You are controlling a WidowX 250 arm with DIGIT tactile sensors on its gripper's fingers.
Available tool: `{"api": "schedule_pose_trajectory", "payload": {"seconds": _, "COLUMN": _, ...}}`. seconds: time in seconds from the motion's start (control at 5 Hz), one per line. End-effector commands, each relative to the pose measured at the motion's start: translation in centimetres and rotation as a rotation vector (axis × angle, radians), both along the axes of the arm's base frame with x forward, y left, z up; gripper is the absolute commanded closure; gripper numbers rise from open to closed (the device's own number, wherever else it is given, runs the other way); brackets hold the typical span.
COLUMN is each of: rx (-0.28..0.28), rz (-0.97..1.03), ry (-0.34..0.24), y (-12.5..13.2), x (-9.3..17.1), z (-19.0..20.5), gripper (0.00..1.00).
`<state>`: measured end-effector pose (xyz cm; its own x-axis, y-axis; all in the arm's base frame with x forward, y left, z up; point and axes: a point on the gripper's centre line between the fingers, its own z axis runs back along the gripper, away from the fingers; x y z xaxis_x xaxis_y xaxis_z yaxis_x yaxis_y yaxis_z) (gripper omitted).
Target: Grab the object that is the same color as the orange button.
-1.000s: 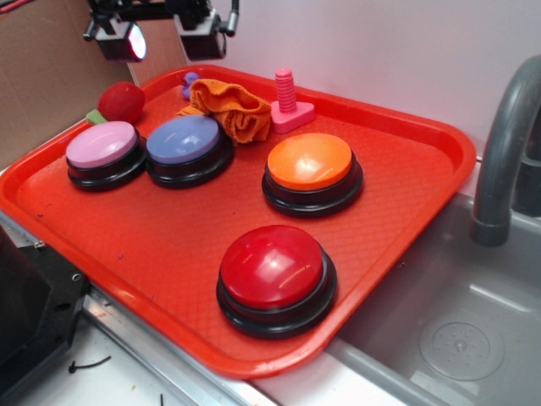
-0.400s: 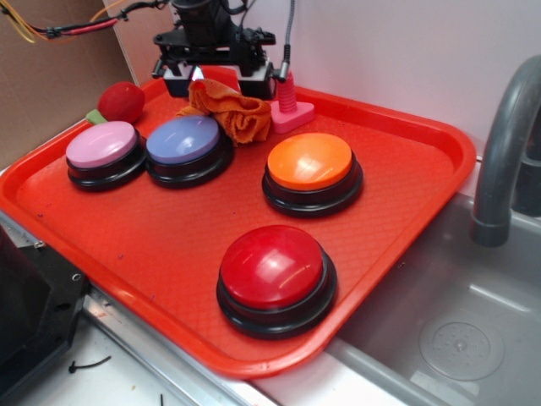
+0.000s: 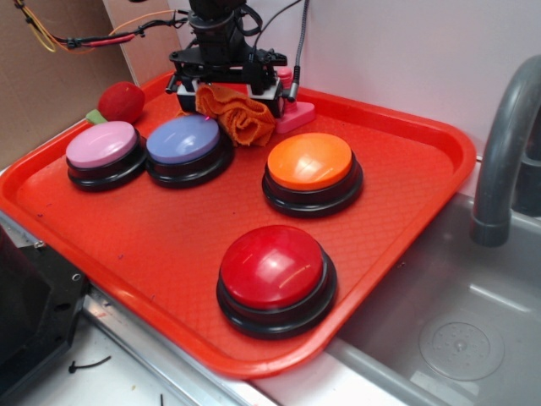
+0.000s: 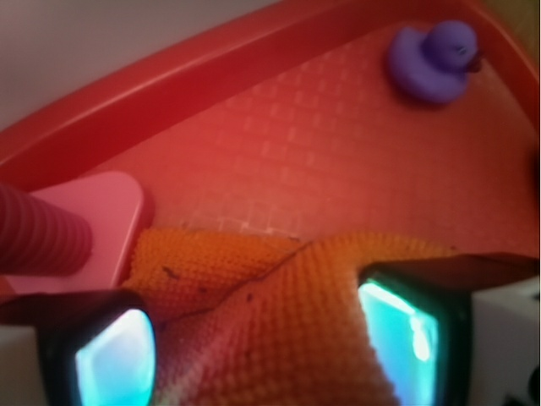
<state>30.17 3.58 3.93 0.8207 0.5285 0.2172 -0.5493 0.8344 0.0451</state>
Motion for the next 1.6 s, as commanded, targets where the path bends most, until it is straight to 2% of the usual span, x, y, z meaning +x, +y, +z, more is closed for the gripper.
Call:
{"api": "schedule_pose_trajectory", "payload": {"seconds": 0.0, "rx": 0.002, "rz": 0.039, "ry": -0.038, "y": 1.3, "x": 0.4, "z": 0.9, "gripper": 1.0}}
{"api": "schedule_pose_trajectory", "payload": {"seconds": 0.4, "rx": -0.005, "rz": 0.023, "ry": -0.031, "y": 1.6, "x": 0.3, "z": 2.3, "gripper": 1.0}}
{"api": "schedule_pose_trajectory", "payload": {"seconds": 0.6, "rx": -0.04, "rz": -0.071, "ry": 0.007, "y": 1.0, "x": 0.1, "z": 4.4, "gripper": 1.0}}
{"api": "schedule_pose_trajectory", "payload": {"seconds": 0.8, "rx": -0.067, "rz": -0.086, "ry": -0.009, "y": 0.1, "x": -0.6, "z": 6.9, "gripper": 1.0}}
{"api": "schedule_pose_trajectory", "payload": {"seconds": 1.0, "rx": -0.131, "rz": -0.122, "ry": -0.005, "y": -1.6, "x": -1.8, "z": 9.7, "gripper": 1.0}}
{"api": "schedule_pose_trajectory", "payload": {"seconds": 1.2, "rx": -0.199, "rz": -0.193, "ry": -0.037, "y": -4.6, "x": -4.5, "z": 13.4, "gripper": 1.0}}
{"api": "schedule_pose_trajectory", "payload": {"seconds": 1.4, "rx": -0.25, "rz": -0.242, "ry": -0.037, "y": -6.4, "x": -7.6, "z": 15.5, "gripper": 1.0}}
